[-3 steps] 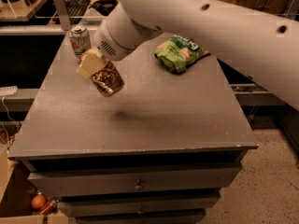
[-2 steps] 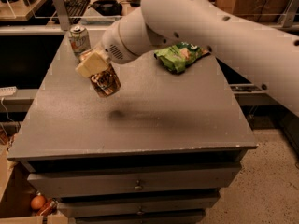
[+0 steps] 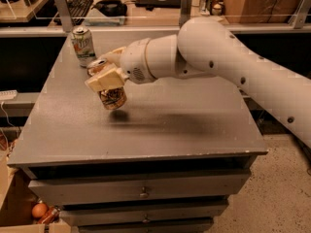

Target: Place orange can upright

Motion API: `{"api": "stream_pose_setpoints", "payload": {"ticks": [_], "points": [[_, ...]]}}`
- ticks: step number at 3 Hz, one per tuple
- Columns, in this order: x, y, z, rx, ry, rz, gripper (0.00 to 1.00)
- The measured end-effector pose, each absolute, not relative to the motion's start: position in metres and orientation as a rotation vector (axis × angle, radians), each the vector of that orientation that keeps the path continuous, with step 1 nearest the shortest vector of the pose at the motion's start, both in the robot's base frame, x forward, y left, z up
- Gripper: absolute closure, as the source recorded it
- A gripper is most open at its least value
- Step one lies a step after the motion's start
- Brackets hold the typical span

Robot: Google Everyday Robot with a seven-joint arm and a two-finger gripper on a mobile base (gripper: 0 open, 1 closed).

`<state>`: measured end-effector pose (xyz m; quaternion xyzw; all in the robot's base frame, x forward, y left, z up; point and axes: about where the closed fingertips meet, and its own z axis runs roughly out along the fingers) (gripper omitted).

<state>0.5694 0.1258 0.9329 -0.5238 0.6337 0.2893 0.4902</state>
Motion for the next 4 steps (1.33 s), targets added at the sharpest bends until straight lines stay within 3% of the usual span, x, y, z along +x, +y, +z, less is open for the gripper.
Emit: {"api": "stream_pose_setpoints", "payload": {"ticks": [1,2,4], "points": [[0.558,0.125,0.922,-1.329,1.384,0.702,1.00],[0.549,0.123,0.911,-1.395,1.236,0.660,0.82],[0.543,0.118,0.906,-1.414,1.174,0.631,0.36]]}}
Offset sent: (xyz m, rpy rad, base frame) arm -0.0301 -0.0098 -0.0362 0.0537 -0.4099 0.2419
